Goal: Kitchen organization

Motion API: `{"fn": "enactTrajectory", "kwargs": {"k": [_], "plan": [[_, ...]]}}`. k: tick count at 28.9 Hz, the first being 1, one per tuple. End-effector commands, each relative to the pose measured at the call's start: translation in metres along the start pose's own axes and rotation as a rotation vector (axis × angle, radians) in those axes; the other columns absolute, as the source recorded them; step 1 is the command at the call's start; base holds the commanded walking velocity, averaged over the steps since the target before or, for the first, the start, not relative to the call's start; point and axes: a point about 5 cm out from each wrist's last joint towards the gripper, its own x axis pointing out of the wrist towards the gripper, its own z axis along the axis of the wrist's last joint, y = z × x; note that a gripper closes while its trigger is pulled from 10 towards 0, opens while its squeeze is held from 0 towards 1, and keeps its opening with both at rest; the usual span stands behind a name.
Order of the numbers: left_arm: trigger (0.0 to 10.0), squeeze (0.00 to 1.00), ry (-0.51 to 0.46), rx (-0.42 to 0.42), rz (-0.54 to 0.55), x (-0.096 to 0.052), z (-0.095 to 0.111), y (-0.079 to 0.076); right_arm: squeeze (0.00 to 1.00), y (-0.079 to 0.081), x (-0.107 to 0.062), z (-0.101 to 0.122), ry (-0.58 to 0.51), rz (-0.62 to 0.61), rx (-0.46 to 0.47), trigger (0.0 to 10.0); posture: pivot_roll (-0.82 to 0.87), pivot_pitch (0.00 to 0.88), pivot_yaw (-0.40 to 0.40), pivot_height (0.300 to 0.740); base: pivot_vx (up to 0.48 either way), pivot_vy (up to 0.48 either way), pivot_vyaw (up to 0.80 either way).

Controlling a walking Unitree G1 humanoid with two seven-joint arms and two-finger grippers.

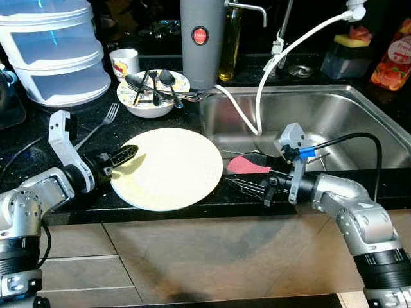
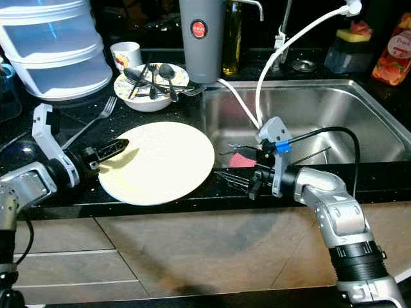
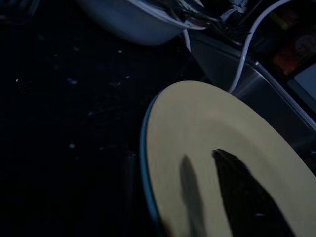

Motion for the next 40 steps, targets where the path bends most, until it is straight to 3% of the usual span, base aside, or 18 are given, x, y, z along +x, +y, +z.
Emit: {"fn": "enactTrajectory", "kwargs": {"k": [1,11,23,26,28,31,40], "plan": [[0.0,0.0,0.05,-0.041,0.014,0.002,-0.014,0.004,0.0,0.005,0.003,0.002,-0.008,0.033,0.006,10.0,0.02,0.123,0.038,0.74,0.0,0.0,0.0],[0.0,0.0,0.016,-0.04,0.009,0.004,-0.012,0.003,0.0,0.012,0.012,0.007,-0.056,0.058,0.028,10.0,0.02,0.126,0.036,0.74,0.0,0.0,0.0],[0.0,0.0,-0.17,-0.015,-0.129,-0.001,0.014,-0.011,0.0,0.016,0.024,0.024,-0.193,0.063,0.077,10.0,0.03,0.144,0.036,0.74,0.0,0.0,0.0],[0.0,0.0,-0.215,-0.027,-0.155,-0.006,0.02,-0.012,0.0,0.011,0.023,0.03,-0.249,0.023,0.097,10.0,0.03,0.145,0.036,0.74,0.0,0.0,0.0],[0.0,0.0,-0.266,-0.039,-0.172,-0.015,0.027,-0.01,0.0,-0.007,0.018,0.041,-0.348,-0.104,0.148,10.0,0.03,0.146,0.036,0.74,0.0,0.0,0.0],[0.0,0.0,-0.312,-0.068,-0.201,-0.022,0.031,-0.009,0.0,-0.017,0.015,0.047,-0.406,-0.169,0.2,10.0,0.03,0.147,0.035,0.74,0.0,0.0,0.0],[0.0,0.0,-0.362,-0.129,-0.266,-0.029,0.029,-0.008,0.0,-0.027,0.015,0.05,-0.478,-0.249,0.318,10.0,0.03,0.149,0.032,0.74,0.0,0.0,0.0]]}}
